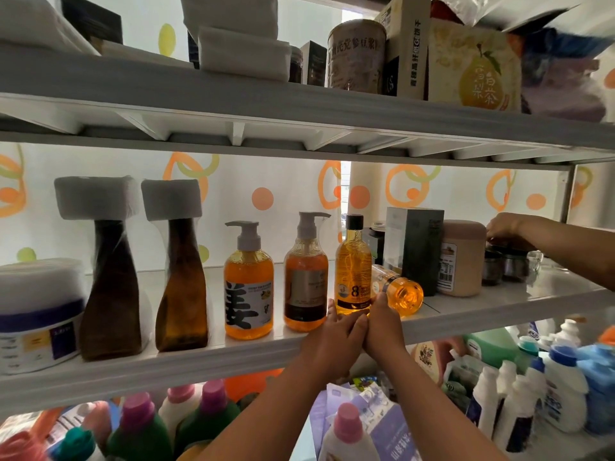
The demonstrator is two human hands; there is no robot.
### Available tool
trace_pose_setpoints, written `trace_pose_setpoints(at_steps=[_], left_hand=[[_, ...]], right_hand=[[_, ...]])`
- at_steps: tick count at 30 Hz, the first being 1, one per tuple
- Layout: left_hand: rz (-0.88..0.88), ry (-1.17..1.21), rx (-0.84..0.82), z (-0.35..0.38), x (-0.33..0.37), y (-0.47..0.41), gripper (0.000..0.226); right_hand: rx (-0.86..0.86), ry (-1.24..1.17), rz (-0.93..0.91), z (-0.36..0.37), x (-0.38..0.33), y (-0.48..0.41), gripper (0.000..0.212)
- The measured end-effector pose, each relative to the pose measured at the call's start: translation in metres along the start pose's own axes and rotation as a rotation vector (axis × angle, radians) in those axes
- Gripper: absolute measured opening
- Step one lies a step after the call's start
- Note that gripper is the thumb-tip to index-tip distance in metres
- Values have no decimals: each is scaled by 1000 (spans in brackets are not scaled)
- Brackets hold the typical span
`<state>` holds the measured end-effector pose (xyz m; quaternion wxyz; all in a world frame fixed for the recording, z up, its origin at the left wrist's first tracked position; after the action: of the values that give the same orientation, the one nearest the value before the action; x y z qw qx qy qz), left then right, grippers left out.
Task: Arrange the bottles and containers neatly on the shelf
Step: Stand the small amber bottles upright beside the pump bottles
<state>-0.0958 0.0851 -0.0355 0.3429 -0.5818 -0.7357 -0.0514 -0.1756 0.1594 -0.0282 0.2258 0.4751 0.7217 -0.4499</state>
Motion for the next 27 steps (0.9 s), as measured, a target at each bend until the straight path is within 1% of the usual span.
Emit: trace_pose_setpoints(at_steps=[2, 4, 6, 10, 12, 13, 15, 17, 19, 21, 24, 26, 27], left_hand=[[12, 2, 10, 3, -3, -1, 46], [34, 11, 20, 4, -3, -1, 46], [54, 19, 32, 5, -5, -1, 47], [56, 40, 39, 3, -2, 1, 45], [63, 51, 59, 1, 3, 6, 44], [79, 51, 90, 2, 5, 10, 43], [142, 50, 225, 2, 9, 21, 40], [201, 89, 378, 3, 14, 33, 38], [199, 156, 430, 7, 19, 40, 40], [169, 256, 403, 14, 26, 39, 41], [67, 515, 257, 24, 35, 26, 48], [57, 604, 187, 28, 44, 16, 45], [76, 611, 165, 28, 50, 12, 43]], right_hand=[[2, 13, 6, -2, 0, 2, 42], [12, 80, -50, -3, -2, 4, 53], [16, 70, -70, -5, -4, 7, 59], [1, 56, -78, -7, -6, 9, 59], [-9, 27, -81, -9, -7, 12, 52], [-15, -27, -74, -10, -7, 13, 45], [-13, -108, -85, -15, -7, 15, 34], [-4, -92, -144, -21, -7, 18, 39], [6, -75, -166, -29, -5, 19, 48], [68, -80, -197, -41, -2, 17, 45], [263, -40, -275, -65, 4, 6, 27], [344, 30, -283, -79, 7, -7, 27], [353, 63, -280, -84, 7, -13, 30]])
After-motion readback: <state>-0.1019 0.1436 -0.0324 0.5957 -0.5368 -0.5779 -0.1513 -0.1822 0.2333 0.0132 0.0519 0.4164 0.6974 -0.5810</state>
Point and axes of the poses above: each hand's wrist, its own y-axis away from the middle knuckle, its own z-axis out of the palm, x = y × z, the point moved 3 cm from there along -y, towards the middle knuckle, and after that the axes turned 6 degrees about x, right-handed, at the moved point
